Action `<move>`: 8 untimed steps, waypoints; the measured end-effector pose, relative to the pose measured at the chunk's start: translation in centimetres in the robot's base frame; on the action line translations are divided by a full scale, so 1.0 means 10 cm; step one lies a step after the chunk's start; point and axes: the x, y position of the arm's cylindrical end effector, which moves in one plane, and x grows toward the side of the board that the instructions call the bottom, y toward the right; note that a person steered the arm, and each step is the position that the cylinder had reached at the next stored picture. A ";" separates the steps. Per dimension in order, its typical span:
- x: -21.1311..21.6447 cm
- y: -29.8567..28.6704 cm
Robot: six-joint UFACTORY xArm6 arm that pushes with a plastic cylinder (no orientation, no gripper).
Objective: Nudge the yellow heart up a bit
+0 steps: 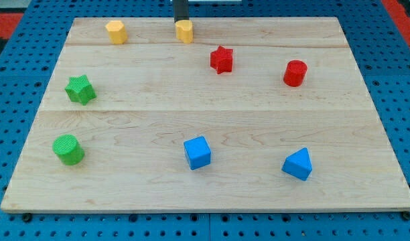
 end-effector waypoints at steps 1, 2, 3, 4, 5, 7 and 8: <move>0.36 0.23; 0.60 0.14; 0.44 -0.29; 0.54 -0.38; 0.61 -0.38; 0.79 -0.31; 1.05 -0.09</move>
